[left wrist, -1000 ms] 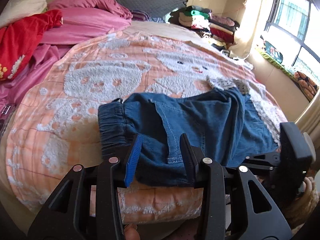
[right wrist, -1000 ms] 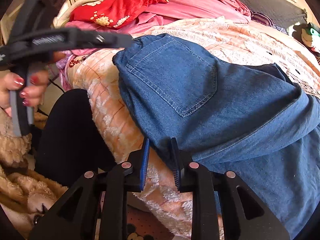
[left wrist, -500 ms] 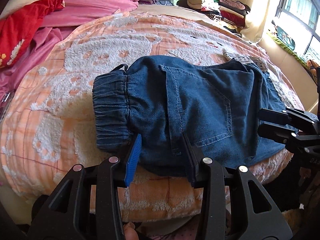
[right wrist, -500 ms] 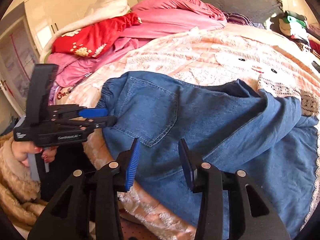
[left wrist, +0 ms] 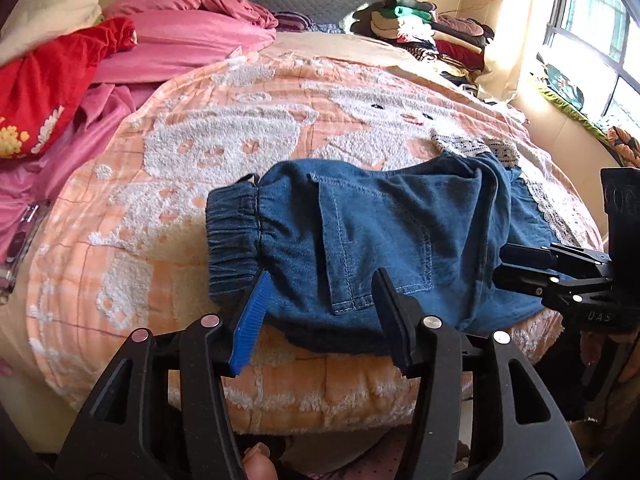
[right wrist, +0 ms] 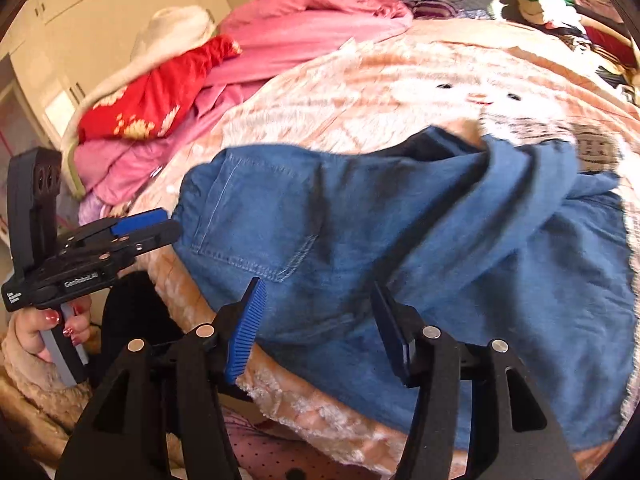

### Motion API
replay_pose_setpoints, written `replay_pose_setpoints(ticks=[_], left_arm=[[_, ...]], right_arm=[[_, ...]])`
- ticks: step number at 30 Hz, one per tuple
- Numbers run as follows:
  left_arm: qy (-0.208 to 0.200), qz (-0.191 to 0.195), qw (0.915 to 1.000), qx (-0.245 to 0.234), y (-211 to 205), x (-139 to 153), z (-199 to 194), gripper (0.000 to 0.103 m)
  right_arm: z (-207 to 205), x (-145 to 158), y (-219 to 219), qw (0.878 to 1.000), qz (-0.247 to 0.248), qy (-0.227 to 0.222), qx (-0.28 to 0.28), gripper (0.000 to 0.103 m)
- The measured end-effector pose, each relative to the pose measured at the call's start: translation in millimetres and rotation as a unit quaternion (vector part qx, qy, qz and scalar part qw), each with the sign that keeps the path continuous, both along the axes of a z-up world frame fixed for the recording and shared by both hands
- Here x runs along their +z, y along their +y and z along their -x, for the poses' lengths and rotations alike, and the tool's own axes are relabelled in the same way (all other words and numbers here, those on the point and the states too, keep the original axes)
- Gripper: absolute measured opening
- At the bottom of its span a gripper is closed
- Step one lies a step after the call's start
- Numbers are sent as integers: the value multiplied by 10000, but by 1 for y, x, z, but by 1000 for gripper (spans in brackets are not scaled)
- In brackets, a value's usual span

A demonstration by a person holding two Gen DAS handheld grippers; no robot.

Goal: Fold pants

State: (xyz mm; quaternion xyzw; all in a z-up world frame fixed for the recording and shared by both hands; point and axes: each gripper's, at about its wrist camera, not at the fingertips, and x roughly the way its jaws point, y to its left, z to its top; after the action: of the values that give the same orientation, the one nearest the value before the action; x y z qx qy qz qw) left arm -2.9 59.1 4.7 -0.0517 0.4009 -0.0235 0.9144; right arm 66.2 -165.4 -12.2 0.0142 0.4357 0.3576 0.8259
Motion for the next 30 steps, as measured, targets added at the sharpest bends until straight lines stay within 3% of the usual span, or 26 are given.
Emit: replay_pose_setpoints(ticks=[3,5,14,18,22,26,30], left_arm=[[-136,45,9999,-61,-4,13,2,47],[-147,200,9995,-219,-9,16,0,48],[143,518,9940,-954,-65,0,-24,48],[273,716,9884,-1314,-95,-8,-37,48],[373,848,9827,-1606,-120,-15,-54,41],[522,914,9795,-1717,-135,-25,-75,31],[653,1062,9791,-1609,-140,-38,-95,30]], right_arm=[[-1,10,-21,9993,16,-127,-345,57],[-2,14,-33,9983,31,-179,-558,66],[-18,21,-81,9922,2,-335,-1203,72],[-42,28,-86,9912,234,-464,-1213,72],[-64,32,-83,9904,398,-613,-1170,72],[-86,32,-73,9904,501,-678,-1096,72],[-114,29,-60,9909,609,-674,-989,72]])
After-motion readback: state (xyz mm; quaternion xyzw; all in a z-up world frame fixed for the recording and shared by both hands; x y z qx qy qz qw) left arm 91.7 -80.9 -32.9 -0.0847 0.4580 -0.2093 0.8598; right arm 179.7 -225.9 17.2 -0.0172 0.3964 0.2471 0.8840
